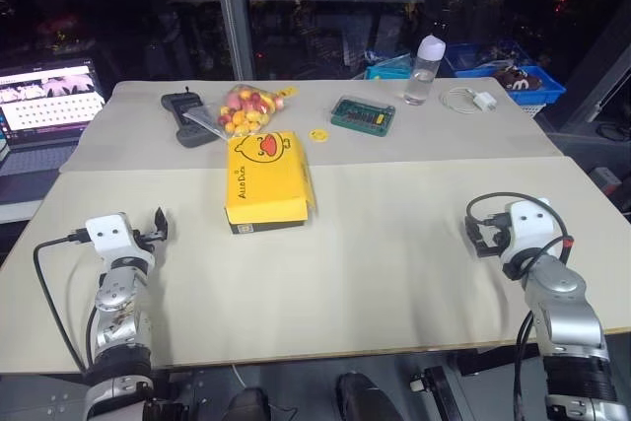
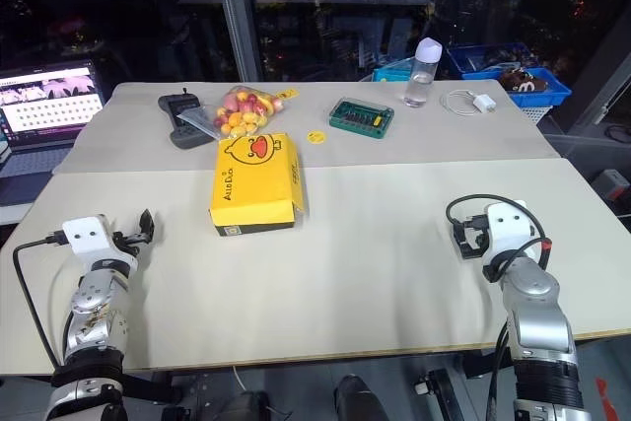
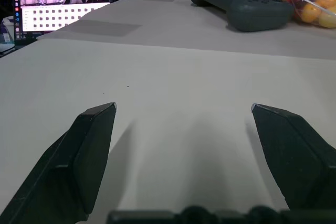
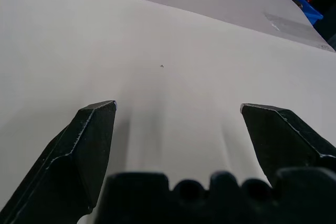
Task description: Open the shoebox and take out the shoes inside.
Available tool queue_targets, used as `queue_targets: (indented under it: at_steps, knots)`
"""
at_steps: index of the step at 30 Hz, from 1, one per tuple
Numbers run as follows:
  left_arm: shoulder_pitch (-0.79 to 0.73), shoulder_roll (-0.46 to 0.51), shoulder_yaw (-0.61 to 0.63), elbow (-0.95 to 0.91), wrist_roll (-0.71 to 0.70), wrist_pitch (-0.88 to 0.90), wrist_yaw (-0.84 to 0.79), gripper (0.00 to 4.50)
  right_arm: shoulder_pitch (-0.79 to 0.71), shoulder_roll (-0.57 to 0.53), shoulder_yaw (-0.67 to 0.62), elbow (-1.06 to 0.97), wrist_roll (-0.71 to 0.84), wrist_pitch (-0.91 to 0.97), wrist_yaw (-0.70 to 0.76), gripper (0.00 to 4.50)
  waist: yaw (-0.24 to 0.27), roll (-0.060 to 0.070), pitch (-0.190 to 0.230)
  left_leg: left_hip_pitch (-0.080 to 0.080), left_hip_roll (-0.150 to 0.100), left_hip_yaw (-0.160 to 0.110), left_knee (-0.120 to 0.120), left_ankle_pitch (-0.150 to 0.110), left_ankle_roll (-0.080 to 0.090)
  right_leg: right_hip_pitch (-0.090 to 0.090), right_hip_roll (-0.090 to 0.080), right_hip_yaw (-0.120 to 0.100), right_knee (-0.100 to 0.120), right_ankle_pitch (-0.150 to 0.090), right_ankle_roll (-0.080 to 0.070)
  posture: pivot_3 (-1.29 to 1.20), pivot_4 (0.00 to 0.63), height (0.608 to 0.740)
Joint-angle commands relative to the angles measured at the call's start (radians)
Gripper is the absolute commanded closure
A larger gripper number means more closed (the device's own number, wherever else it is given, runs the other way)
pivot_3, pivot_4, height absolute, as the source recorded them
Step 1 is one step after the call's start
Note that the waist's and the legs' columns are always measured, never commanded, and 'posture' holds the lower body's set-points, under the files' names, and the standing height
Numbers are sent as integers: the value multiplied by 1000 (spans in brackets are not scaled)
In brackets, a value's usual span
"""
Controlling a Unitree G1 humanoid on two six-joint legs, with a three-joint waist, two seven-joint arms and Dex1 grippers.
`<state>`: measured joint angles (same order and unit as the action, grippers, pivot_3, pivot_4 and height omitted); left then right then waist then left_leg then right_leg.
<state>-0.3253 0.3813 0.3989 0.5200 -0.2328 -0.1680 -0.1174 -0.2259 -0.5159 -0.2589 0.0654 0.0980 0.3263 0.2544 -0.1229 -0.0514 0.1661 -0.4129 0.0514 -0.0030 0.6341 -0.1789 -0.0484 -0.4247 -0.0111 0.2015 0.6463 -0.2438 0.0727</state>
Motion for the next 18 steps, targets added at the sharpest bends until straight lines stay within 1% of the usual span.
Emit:
queue_targets:
  at_steps: [1,2,4,6,7,9,11,14,16,18]
  knots:
    - [-27,36,-39,-6,-24,36,-138,41,-33,-8,-22,-74,16,23,-4,0,0,0,0,0,0,0,0,0,0,0,0,0,0,0,0,0,150,703]
    - [-41,64,-60,-13,-47,55,-235,41,-55,1,-9,-100,28,50,-1,0,0,0,0,0,0,0,0,0,0,0,0,0,0,0,0,0,150,703]
    - [-22,131,-107,-89,-96,114,-435,41,-102,16,10,-158,133,127,83,0,-5,0,1,-1,0,0,0,0,0,-1,0,0,0,0,0,0,150,703]
    - [7,186,-132,-120,-98,134,-535,41,-119,5,32,-187,199,193,168,0,-13,0,1,-2,0,0,0,0,0,-2,0,0,0,0,-1,0,150,703]
    - [34,231,-145,-153,-101,150,-603,41,-112,-31,70,-223,232,229,253,0,-16,0,1,-2,0,0,0,0,0,-2,0,0,0,0,-1,0,150,703]
    - [69,289,-152,-196,-116,181,-689,41,-100,-80,122,-282,273,280,355,0,-21,0,1,-2,0,0,-2,0,0,-2,0,0,0,-1,0,0,150,703]
    - [92,324,-147,-230,-136,209,-739,41,-89,-107,139,-321,300,313,393,0,-20,0,1,-2,1,0,-4,-1,1,-3,0,-1,-1,-4,-1,0,150,703]
    - [91,371,-127,-243,-134,227,-754,41,-87,-126,157,-375,344,348,443,0,-10,0,1,-5,1,-2,-6,-2,2,-6,-1,-4,0,-7,-3,0,150,703]
    - [81,384,-116,-236,-132,231,-750,41,-99,-108,176,-370,339,349,432,0,-1,0,1,-11,1,-3,-5,-1,2,-12,-1,-5,2,-7,-3,0,150,703]
    - [71,390,-109,-239,-130,240,-743,41,-112,-82,200,-350,314,340,407,0,2,-1,2,-12,1,-3,-4,-1,2,-13,-1,-6,2,-7,-3,0,150,703]
